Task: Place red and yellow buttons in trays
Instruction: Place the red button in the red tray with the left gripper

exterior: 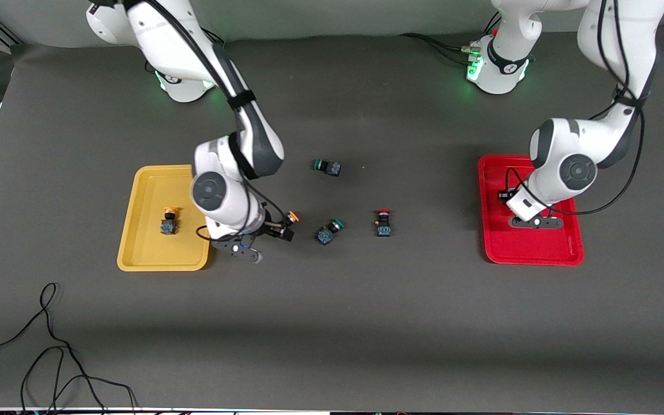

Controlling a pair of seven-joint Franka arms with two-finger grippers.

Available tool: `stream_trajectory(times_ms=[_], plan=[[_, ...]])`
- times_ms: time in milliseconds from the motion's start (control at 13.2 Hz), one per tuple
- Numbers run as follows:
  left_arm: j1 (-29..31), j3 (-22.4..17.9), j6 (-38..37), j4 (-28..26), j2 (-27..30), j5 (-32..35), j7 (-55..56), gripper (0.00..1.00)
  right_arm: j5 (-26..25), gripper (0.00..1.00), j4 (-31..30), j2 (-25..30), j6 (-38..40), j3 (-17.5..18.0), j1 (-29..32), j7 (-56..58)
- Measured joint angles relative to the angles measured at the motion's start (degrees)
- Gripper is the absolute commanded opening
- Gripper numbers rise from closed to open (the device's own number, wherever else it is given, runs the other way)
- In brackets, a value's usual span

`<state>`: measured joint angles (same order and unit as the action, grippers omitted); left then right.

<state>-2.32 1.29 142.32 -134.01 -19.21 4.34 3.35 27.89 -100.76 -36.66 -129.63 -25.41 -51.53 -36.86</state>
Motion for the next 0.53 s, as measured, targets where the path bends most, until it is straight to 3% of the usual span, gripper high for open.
stream_trajectory(times_ms=[152,532], plan=[[0.7,0.0,-4.6,3.6,0.3,0.1,-1.0,1.00,0.0,1.00,0.3,-2.1,-1.1,-0.1,0.0,-1.2],[1.2,0.3,-34.5,23.0,5.5,-1.7,-2.2,1.00,0.1,1.00,0.4,-3.3,-1.5,-0.2,0.1,-1.3]])
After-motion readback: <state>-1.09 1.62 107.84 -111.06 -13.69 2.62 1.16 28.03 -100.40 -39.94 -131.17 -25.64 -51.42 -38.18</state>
